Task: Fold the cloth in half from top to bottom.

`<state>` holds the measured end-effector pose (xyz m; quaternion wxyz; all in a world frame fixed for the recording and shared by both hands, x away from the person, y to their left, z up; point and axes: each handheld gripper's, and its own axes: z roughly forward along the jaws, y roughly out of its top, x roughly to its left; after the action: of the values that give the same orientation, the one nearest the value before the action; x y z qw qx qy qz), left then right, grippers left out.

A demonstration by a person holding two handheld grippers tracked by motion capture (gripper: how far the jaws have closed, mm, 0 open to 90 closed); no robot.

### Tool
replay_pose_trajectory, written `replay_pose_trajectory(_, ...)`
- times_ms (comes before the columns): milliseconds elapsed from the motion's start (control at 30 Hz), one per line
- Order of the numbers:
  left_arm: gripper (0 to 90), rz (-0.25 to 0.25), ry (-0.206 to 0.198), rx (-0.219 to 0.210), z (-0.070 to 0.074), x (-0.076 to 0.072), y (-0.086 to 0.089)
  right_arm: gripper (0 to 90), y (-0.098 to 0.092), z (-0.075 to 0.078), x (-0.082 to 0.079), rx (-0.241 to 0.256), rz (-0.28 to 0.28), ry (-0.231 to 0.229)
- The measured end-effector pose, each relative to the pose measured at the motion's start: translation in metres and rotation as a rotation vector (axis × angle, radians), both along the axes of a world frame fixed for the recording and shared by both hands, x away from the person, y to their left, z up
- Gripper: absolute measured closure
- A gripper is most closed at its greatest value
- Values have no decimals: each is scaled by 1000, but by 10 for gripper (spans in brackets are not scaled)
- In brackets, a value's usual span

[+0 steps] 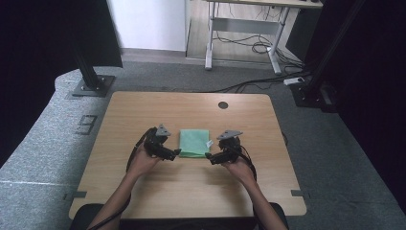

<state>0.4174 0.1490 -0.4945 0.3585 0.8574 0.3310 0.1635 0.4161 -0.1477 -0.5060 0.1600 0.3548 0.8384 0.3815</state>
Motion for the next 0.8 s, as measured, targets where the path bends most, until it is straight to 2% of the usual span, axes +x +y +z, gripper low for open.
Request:
replay_pose_trajectory(200,0,-13,-31,21,4,-24,8,0,-8,10,-14,-7,5,-20)
replay_pose_trajectory(433,0,-3,-39,45,-4,-45,21,0,-20,16,-28,-5,-8,-33)
replay_pose_trajectory(600,0,19,-29,41,-14,-56,31,0,-30,12,-35,-19,-22,-37)
replay_pose_trajectory(800,0,36,-11,34,-27,-63,37,0,-41,0,-42,-24,-43,-29)
